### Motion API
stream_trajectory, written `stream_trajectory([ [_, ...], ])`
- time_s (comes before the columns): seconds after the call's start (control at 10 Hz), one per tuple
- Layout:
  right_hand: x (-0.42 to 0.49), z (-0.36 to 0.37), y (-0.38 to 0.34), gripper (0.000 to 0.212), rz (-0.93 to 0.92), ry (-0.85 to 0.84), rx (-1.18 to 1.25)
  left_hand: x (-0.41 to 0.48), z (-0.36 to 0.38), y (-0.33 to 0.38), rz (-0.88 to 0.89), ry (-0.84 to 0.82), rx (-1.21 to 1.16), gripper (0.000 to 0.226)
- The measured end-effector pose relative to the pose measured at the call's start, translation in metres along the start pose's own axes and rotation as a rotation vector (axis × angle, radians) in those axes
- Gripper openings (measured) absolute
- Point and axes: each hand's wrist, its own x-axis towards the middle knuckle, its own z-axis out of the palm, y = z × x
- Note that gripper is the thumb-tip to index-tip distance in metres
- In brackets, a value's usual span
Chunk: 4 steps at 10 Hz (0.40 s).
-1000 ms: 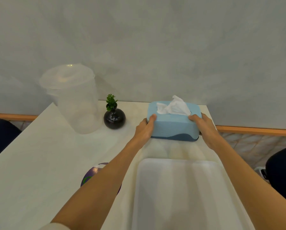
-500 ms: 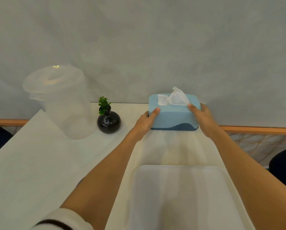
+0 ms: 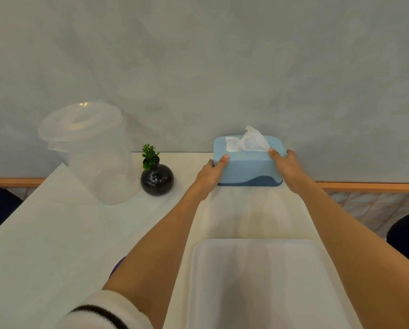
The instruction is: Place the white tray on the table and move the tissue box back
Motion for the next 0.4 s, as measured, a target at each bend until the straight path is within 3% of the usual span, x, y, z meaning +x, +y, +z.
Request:
stream_trajectory([
  [0.4, -0.063, -0.01, -0.005, 0.055, -0.026, 0.077, -0.109, -0.051, -0.005, 0.004, -0.028, 0.134, 0.21, 0.069],
])
